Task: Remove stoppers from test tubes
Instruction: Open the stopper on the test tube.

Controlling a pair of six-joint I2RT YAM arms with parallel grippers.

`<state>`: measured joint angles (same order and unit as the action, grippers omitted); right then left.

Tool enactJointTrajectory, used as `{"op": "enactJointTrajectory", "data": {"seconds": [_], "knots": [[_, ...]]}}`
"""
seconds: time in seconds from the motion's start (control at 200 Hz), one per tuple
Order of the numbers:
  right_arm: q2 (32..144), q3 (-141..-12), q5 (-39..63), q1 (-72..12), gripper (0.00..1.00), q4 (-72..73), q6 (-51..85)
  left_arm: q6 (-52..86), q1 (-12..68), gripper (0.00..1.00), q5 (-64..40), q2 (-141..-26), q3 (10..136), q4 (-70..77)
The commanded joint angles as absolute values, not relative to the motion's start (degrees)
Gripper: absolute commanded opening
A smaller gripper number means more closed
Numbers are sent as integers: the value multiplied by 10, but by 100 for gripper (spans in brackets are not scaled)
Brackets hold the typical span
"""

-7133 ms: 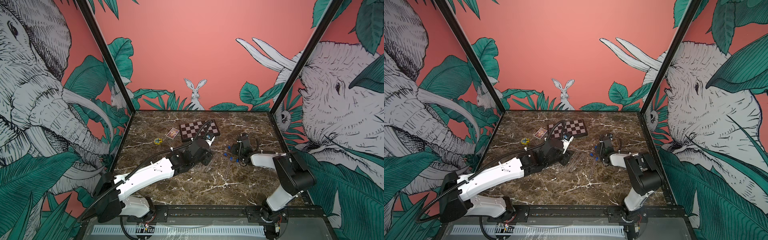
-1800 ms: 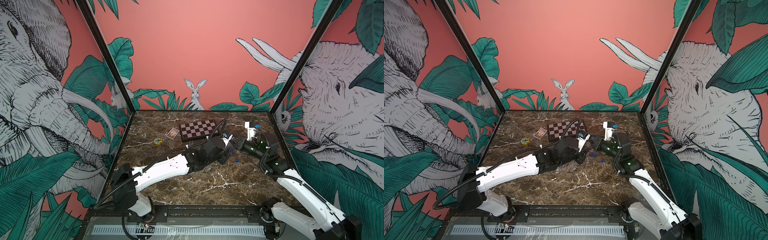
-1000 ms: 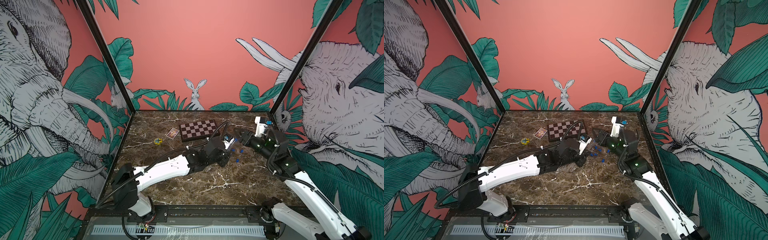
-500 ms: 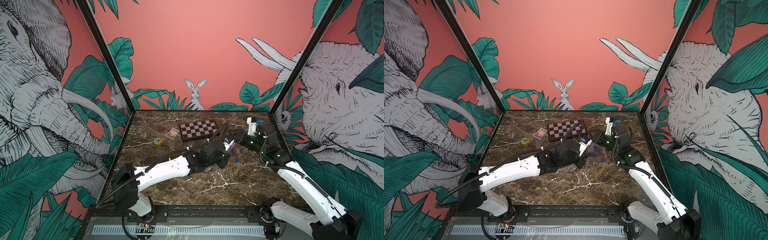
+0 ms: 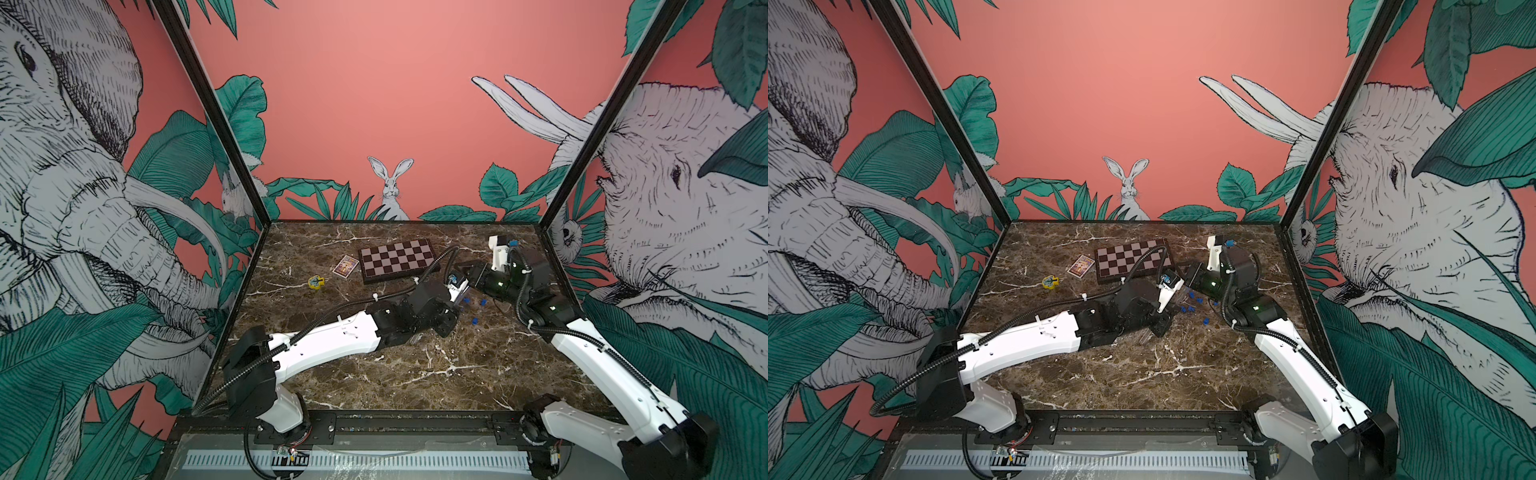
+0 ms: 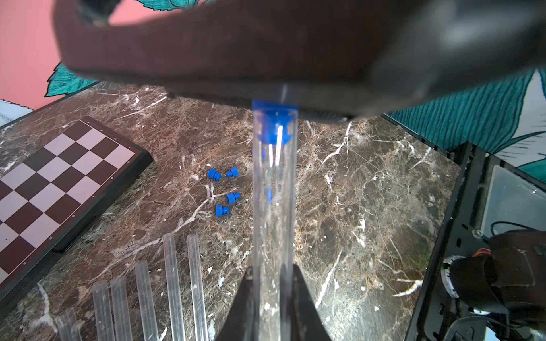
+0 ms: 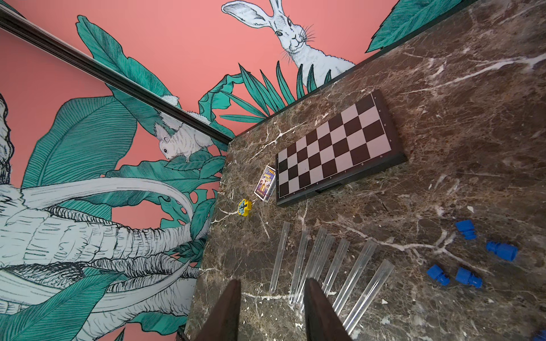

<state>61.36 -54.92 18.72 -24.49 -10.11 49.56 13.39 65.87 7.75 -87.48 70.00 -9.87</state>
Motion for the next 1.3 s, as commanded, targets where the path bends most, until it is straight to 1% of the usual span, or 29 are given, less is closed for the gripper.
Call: {"op": "enactJointTrajectory", "data": {"seconds": [0.0,0.095,0.25,0.435,0.845,1.07,1.195,1.295], "knots": [[613,-551,191,-243,32,-76,504,127,662,0,82,-860,703,-84],[613,-550,189,-243,27,-75,504,126,661,0,81,-861,705,-84],[617,-545,196,-244,22,-65,509,125,661,0,82,-860,708,-83],[618,-541,199,-244,21,-62,512,123,662,0,84,-860,708,-83],[612,-535,194,-244,0,-57,516,122,661,0,86,-860,707,-83],[603,-542,196,-239,0,-56,521,111,661,0,104,-863,685,-84],[601,-540,219,-224,0,-39,540,97,660,0,131,-872,672,-99],[602,-533,242,-211,0,-17,559,100,653,0,133,-875,654,-90]]}}
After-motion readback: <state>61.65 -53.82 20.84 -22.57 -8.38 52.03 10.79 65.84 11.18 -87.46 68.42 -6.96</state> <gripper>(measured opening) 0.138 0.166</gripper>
